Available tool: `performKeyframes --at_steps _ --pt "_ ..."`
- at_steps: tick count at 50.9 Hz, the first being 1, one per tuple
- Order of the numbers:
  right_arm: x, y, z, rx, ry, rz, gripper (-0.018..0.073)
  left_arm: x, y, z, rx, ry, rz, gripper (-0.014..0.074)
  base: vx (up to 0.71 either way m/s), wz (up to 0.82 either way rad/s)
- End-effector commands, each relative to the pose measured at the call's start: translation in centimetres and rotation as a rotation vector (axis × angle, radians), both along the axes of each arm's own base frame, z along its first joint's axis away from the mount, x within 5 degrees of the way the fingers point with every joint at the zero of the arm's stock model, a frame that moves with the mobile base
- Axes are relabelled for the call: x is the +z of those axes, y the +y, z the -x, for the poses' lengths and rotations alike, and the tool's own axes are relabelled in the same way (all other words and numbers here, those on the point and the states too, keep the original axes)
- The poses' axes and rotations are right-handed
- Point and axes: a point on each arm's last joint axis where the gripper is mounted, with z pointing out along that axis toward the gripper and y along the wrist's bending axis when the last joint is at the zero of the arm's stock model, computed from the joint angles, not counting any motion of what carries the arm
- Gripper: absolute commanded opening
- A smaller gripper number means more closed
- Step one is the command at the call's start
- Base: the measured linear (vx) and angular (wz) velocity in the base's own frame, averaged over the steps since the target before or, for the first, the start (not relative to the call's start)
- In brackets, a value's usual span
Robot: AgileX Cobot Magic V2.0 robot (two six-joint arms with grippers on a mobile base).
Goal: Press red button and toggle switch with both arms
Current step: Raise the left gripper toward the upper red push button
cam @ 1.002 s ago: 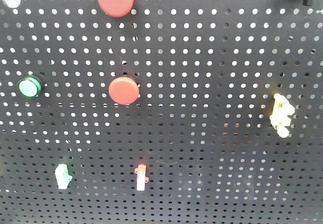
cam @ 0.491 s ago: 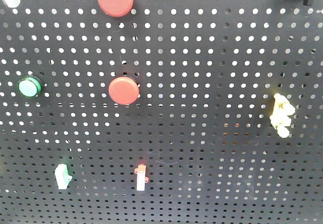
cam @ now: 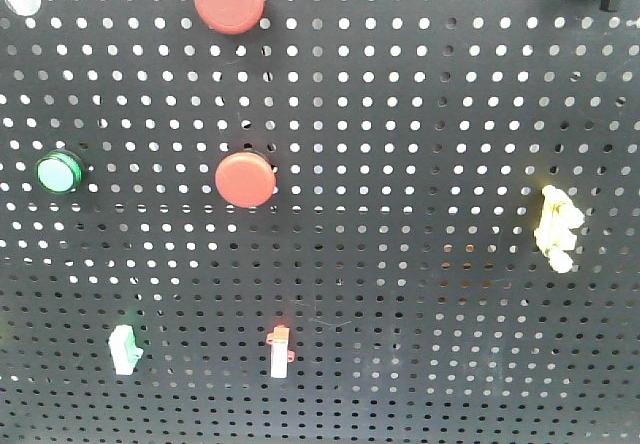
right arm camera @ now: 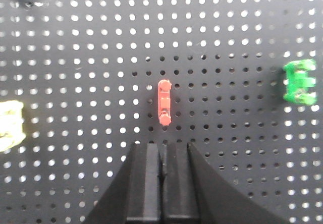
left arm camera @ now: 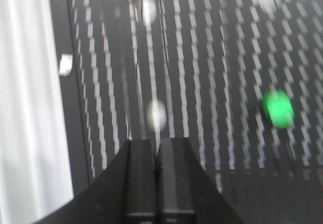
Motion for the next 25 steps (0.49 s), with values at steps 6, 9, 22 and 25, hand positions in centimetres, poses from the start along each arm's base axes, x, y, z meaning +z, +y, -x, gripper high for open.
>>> performKeyframes --at_steps 6,9,22,25 --pt "1.6 -0.1 -1.3 0.006 -0.028 -0.033 0.0000 6.4 -0.2 -3.3 0.005 -0.041 -0.052 0.0001 0.00 0.00" --pt "1.5 -0.2 -1.5 0.012 -0.010 -0.055 0.0000 7.9 -0.5 -3.7 -0.001 -0.044 -0.108 0.0001 0.00 0.00" --pt "1.4 -0.2 -1.6 0.020 -0.006 -0.081 0.0000 12.1 -3.7 -5.0 -0.260 -0.048 -0.254 0.0001 0.00 0.00" --pt "1.4 -0.2 -1.6 0.020 -0.006 -0.081 0.0000 12.1 -5.0 -5.4 -0.371 -0.021 -0.292 0.0001 0.00 0.00"
